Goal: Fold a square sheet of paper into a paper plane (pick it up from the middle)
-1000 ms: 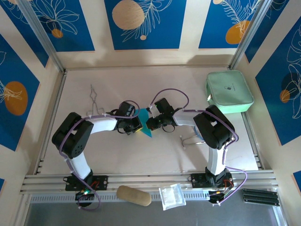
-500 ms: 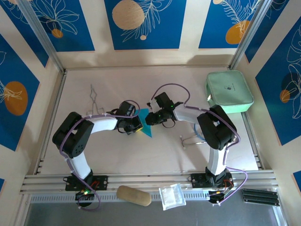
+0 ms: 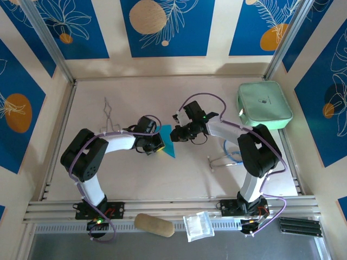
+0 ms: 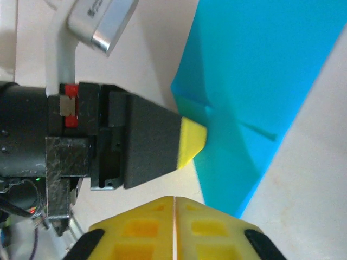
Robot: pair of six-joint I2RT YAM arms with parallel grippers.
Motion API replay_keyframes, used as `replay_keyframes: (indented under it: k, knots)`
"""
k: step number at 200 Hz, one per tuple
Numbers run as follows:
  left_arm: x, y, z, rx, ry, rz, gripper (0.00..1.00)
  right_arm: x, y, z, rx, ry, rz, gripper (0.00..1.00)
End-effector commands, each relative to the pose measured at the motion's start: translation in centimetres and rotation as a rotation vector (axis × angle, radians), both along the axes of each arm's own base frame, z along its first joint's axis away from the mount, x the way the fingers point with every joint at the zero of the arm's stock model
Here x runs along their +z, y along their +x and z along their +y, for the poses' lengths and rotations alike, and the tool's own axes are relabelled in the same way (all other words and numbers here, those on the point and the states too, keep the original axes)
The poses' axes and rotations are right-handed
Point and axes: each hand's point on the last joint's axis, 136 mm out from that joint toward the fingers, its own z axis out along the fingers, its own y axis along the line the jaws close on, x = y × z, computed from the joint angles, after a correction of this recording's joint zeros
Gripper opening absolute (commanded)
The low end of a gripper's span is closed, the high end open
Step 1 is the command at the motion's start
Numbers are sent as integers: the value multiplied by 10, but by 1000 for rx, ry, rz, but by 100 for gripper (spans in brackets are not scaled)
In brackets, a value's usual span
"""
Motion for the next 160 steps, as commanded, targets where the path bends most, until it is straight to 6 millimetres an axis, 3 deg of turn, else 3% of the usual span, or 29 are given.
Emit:
replay_keyframes:
  k: [1, 46, 116, 160]
  knots:
    - [-24, -15, 15, 23, 75, 94, 5, -9, -21, 9, 87, 22, 80, 6]
    - [-28, -16, 12, 34, 66, 104, 6, -29, -31, 16, 119, -17, 117, 4]
    - [-27, -4, 0, 47, 26, 90, 6, -44, -14, 6, 40, -82, 120, 2]
    - [-28, -4, -1, 47, 27, 94, 6, -52, -13, 4, 35, -99, 139, 1]
